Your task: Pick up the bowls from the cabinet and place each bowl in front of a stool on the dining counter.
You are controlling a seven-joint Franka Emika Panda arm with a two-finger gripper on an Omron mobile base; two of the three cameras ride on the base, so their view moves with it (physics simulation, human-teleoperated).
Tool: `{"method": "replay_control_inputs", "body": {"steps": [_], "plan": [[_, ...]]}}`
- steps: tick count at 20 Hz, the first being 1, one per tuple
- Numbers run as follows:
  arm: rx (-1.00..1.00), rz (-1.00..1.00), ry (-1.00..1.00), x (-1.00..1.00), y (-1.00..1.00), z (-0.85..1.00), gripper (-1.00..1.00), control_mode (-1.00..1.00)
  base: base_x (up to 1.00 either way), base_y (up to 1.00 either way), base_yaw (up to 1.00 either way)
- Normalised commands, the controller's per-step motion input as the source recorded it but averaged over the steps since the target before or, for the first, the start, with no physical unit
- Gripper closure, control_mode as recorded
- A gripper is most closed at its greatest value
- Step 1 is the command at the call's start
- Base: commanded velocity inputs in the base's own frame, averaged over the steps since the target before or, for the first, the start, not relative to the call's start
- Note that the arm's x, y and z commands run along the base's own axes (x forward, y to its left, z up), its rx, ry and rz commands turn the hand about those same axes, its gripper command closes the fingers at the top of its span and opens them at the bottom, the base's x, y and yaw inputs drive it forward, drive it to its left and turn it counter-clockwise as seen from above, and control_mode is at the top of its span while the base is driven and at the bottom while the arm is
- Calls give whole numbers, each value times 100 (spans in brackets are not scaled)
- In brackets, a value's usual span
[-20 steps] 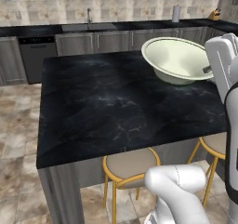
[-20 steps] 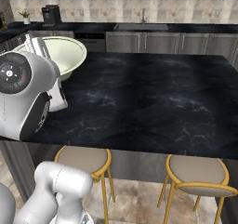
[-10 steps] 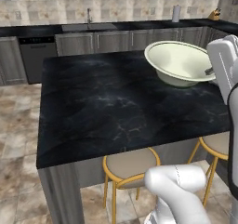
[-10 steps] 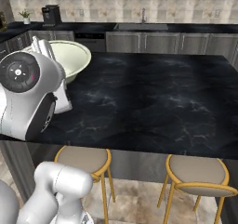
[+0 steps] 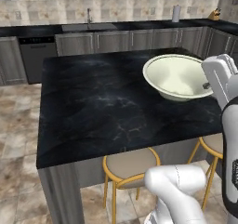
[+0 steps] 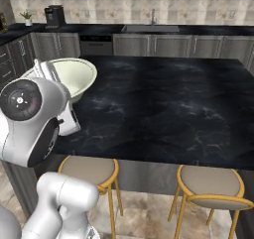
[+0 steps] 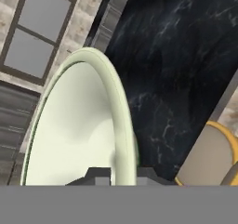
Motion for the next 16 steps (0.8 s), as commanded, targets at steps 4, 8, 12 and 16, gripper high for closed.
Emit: {"method": "replay_control_inputs", "body": {"steps": [4, 8, 12, 16], "plan": [[-4, 0, 5, 0, 0, -41, 100, -100, 0, 0, 0], [1, 0, 31, 3, -4, -10, 100, -100, 0, 0, 0], [4, 3, 32, 9, -7, 0, 100, -100, 0, 0, 0], [3, 14, 18, 2, -10, -13, 100, -100, 0, 0, 0]]}}
